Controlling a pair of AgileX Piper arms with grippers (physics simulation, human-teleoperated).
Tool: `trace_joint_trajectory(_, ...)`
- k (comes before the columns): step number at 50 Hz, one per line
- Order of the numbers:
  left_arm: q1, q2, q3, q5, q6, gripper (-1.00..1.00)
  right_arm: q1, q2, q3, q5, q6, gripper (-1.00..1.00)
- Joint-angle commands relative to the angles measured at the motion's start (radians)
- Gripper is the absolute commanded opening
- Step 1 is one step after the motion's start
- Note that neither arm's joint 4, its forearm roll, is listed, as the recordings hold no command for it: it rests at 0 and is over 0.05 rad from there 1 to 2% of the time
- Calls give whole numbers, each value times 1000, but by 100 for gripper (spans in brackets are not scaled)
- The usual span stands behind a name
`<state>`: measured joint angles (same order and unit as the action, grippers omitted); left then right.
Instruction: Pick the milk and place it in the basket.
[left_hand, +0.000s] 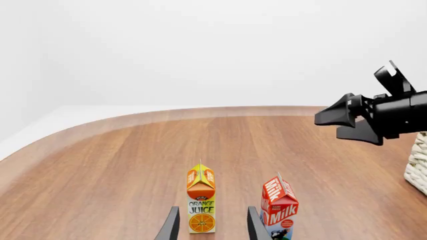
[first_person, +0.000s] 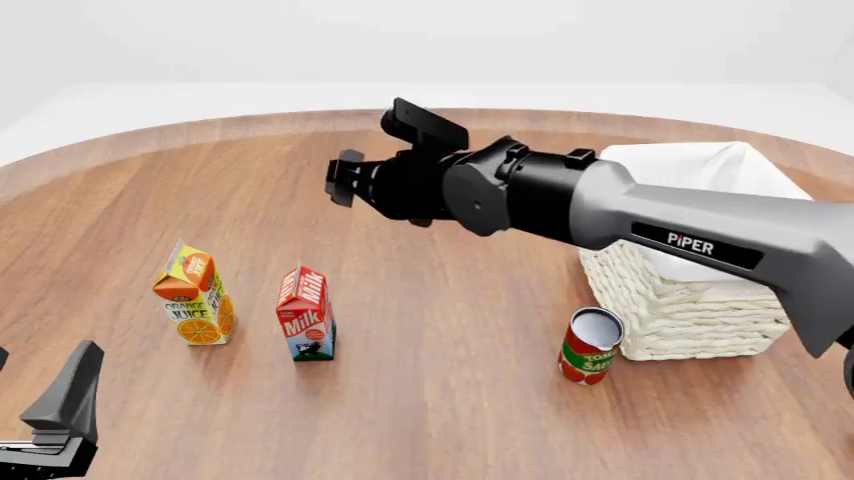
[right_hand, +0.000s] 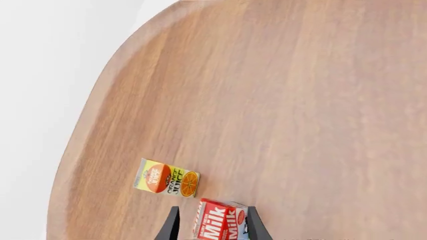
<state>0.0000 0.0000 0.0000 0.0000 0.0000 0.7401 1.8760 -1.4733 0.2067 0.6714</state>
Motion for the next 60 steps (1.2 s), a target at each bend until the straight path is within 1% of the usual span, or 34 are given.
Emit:
trace_joint_trajectory(1, 0, 0, 0, 0, 0, 100, 11, 36, 3, -17, 39, 100)
trace_joint_trajectory(12, 0, 0, 0, 0, 0, 100, 26, 60, -10, -16, 51, 100)
trace_joint_trajectory(19, 0, 0, 0, 0, 0, 100, 24, 64, -5, -15, 50, 100)
trace_joint_trajectory(24, 0, 0, 0, 0, 0, 100, 29, 85, -29, 6, 40, 100)
trace_joint_trajectory(25, 0, 0, 0, 0, 0, 100, 42, 113, -70, 36, 15, 100)
trace_joint_trajectory(26, 0, 0, 0, 0, 0, 100, 43, 116, -73, 38, 16, 100)
trace_joint_trajectory(27, 0, 0, 0, 0, 0, 100, 46, 129, -96, 57, -5, 100)
trace_joint_trajectory(29, 0, 0, 0, 0, 0, 100, 48, 136, -106, 66, -11, 100)
trace_joint_trajectory(30, 0, 0, 0, 0, 0, 100, 62, 194, -196, 132, -98, 100)
trace_joint_trajectory(53, 0, 0, 0, 0, 0, 100, 63, 193, -188, 124, -82, 100)
trace_joint_trajectory(60, 0, 0, 0, 0, 0, 100, 68, 194, -177, 113, -68, 100)
